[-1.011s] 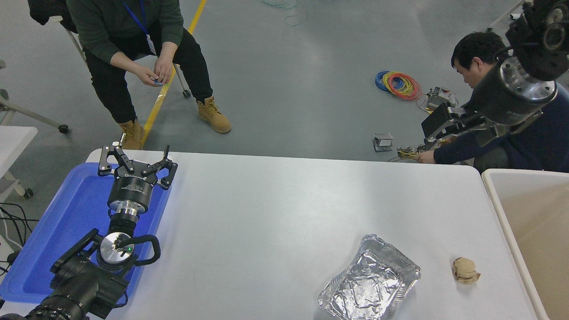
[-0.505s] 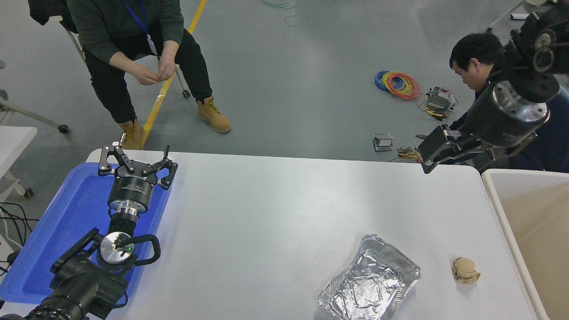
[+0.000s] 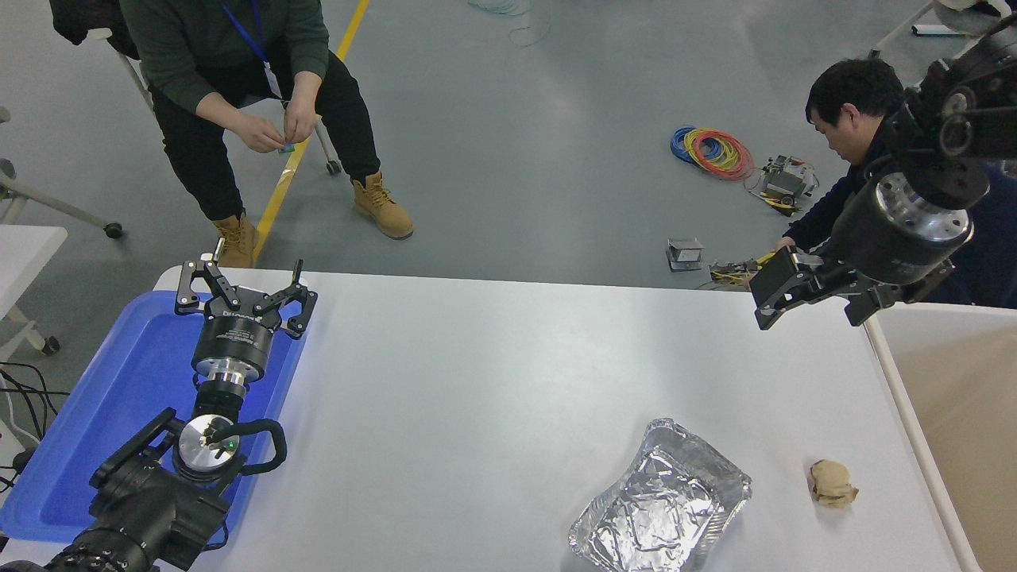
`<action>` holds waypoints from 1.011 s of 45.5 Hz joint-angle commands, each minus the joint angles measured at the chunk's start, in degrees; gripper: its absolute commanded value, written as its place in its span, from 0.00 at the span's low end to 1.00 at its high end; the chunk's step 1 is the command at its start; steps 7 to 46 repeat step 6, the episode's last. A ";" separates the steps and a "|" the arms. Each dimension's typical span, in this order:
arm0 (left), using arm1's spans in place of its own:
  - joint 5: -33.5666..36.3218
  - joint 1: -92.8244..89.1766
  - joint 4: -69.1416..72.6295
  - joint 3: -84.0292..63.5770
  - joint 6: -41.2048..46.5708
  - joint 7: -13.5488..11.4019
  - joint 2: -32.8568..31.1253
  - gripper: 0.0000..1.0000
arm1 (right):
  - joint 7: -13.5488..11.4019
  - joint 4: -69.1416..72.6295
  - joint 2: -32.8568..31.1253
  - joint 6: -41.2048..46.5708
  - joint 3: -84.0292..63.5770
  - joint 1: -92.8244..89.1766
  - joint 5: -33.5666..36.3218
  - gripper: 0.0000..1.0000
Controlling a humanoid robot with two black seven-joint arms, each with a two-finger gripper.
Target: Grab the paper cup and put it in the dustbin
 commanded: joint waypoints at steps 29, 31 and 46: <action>0.00 0.00 0.00 0.00 0.00 -0.03 0.01 1.00 | 0.00 -1.13 -0.01 0.00 0.03 -1.41 0.63 1.00; 0.00 0.00 0.00 0.00 0.00 -0.03 0.01 1.00 | 0.00 -1.13 -0.01 0.00 0.03 -1.41 0.63 1.00; 0.00 0.00 0.00 0.00 0.00 -0.03 0.01 1.00 | 0.00 -1.13 -0.01 0.00 0.03 -1.41 0.63 1.00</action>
